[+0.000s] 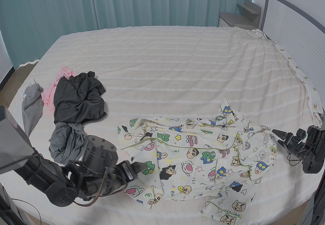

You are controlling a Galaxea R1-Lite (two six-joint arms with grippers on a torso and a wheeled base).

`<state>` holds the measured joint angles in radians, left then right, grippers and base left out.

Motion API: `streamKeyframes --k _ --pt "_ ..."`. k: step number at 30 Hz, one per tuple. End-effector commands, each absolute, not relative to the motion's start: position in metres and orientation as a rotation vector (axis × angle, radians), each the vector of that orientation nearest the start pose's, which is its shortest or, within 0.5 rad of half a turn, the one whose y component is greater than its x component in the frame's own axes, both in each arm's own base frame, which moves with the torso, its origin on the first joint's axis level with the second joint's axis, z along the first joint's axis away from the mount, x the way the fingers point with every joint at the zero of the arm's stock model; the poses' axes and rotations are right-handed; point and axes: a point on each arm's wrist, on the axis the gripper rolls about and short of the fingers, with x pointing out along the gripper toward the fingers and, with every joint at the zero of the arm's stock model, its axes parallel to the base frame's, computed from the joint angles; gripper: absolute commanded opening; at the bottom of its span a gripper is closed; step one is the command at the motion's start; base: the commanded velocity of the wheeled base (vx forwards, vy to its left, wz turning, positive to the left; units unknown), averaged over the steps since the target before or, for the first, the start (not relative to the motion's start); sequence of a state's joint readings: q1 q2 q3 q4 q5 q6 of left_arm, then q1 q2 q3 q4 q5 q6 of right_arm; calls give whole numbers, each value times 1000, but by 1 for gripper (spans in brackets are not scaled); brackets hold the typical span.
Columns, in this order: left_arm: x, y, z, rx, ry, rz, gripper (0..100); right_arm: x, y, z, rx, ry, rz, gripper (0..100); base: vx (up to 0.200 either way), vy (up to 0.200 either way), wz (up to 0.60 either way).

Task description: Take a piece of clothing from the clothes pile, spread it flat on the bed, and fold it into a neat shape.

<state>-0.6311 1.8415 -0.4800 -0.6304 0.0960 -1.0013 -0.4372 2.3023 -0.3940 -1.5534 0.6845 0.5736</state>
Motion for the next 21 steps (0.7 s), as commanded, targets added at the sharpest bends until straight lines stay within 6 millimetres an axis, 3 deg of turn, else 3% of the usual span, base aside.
streamKeyframes --k 1,7,11,21 --pt "215 -184 44 -574 933 -153 100 283 -113 -5 761 381 166 100 0 0 0" --pt "218 -203 49 -539 970 -176 100 280 -110 -5 769 398 195 100 0 0 0" --pt "223 -212 37 -508 995 -160 100 280 -110 -5 769 398 195 100 0 0 0" --pt "234 -234 30 -457 1049 -143 100 279 -110 -5 768 400 196 100 0 0 0"
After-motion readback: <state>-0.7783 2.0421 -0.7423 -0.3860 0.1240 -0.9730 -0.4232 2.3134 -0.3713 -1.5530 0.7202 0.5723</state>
